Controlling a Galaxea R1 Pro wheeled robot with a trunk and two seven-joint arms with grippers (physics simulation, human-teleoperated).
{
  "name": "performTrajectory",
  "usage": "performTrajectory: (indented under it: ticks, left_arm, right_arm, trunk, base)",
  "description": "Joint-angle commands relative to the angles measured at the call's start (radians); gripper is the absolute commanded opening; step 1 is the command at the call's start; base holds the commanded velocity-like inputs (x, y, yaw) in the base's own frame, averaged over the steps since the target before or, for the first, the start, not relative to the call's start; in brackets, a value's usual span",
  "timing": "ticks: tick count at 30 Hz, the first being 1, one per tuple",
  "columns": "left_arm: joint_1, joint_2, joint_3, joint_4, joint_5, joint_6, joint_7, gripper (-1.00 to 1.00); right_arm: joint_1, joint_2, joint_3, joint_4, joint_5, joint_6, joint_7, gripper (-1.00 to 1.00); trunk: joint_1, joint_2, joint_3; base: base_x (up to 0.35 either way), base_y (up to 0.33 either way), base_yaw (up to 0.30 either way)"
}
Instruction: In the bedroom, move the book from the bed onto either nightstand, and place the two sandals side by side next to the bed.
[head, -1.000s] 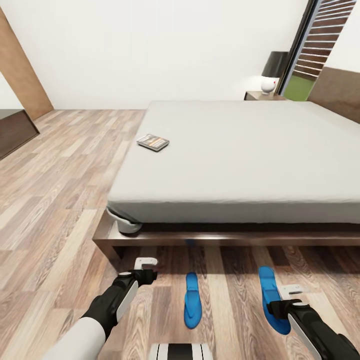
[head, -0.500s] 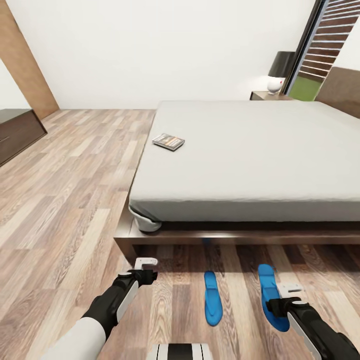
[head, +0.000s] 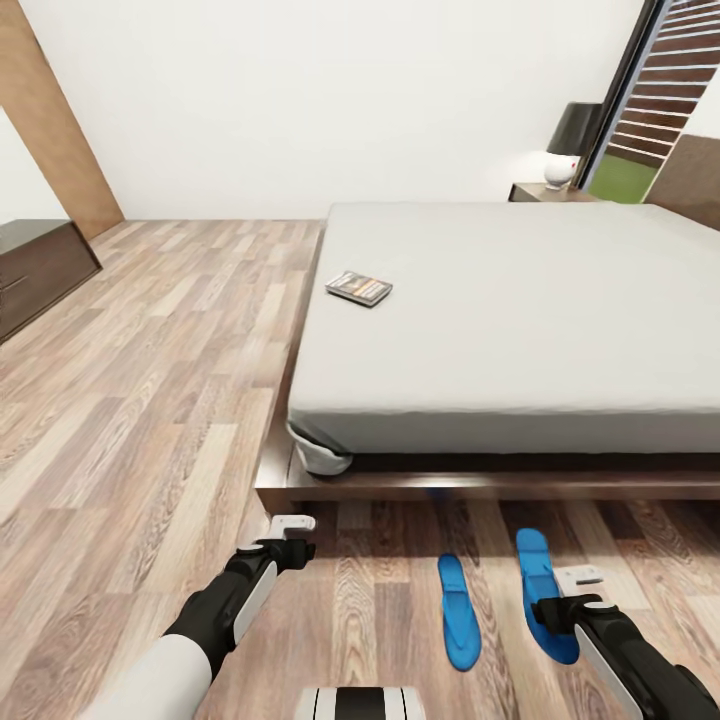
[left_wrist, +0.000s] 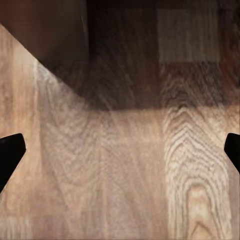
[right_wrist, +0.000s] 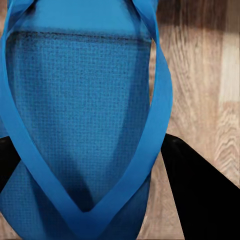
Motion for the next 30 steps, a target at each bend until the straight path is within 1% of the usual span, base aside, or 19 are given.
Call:
performTrajectory:
  ticks: [1, 26, 30]
  left_arm:
    - [0.000, 0.001, -0.005, -0.001, 0.011, 0.004, 0.009, 1.00]
    - [0.000, 0.001, -0.005, -0.003, 0.011, 0.004, 0.009, 1.00]
    - [0.000, 0.001, -0.006, -0.004, 0.010, 0.004, 0.009, 1.00]
  right_arm:
    - [0.000, -0.002, 0.005, -0.002, -0.011, 0.005, -0.010, -1.00]
    - [0.000, -0.001, 0.005, -0.002, -0.010, 0.009, -0.007, -1.00]
    - [0.000, -0.001, 0.004, -0.002, -0.013, 0.008, -0.004, -1.00]
  trunk:
    - [0.000, 0.000, -0.001]
    - [0.000, 0.000, -0.001]
    - [0.000, 0.000, -0.001]
  base:
    - [0.001, 0.249, 0.000]
    - [0.000, 0.278, 0.000]
    - [0.000, 0.084, 0.000]
